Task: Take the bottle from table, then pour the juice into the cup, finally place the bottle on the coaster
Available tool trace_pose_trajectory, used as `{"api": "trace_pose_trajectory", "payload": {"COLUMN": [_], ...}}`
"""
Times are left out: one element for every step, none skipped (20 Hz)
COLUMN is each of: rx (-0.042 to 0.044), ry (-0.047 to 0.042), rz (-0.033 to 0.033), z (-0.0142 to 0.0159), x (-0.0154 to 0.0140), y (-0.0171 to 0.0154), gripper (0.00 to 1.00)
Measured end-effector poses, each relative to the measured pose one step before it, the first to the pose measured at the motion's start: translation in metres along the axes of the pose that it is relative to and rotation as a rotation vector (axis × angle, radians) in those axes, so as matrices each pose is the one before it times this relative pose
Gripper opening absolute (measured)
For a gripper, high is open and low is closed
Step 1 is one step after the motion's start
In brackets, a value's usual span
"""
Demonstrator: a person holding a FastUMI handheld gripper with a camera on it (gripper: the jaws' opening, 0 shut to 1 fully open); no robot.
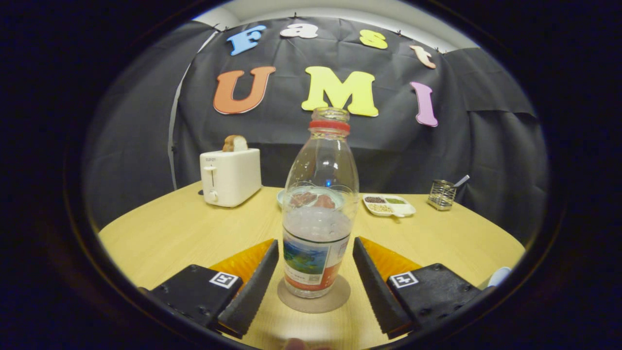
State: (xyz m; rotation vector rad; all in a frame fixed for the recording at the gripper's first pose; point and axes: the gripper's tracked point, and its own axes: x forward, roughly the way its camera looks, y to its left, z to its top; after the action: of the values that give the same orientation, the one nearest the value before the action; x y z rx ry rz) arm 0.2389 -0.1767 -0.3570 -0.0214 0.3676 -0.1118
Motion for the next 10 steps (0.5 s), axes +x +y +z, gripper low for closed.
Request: {"api": "trace_pose_trajectory", "payload": {"rx": [0.0056,-0.0031,-0.0043,0.00162,0.0012,0.00166,0.00624,0.00946,0.01066,0.01195], "ry": [-0.00788,-0.00343,0.0005,-0.00239,0.00353,0.00566,-0.0017,-0.01509,-0.01417,-0.01189], "rz": [0.00651,-0.00539,-0.006,0.00242,0.00519,-0.00765,-0.0021,0.00381,0.00713,0.00414], "z": [0.00295,0.0026,0.00135,0.00287,0.00335,0.00331,0.00716,0.012,0.01411,0.01389], "x": [-0.00297,-0.0034,-0.00539,-0.00711,-0.00986,-0.01095,-0.01667,-0.01684,-0.01745,-0.01552], "y": [0.00105,-0.00226,-0.0032,-0.00078,0.00032,-0.00175,-0.00225,0.00072,-0.00004,0.00029], "gripper": [1.0,1.0,1.0,1.0,1.0,1.0,1.0,1.0,1.0,1.0]}}
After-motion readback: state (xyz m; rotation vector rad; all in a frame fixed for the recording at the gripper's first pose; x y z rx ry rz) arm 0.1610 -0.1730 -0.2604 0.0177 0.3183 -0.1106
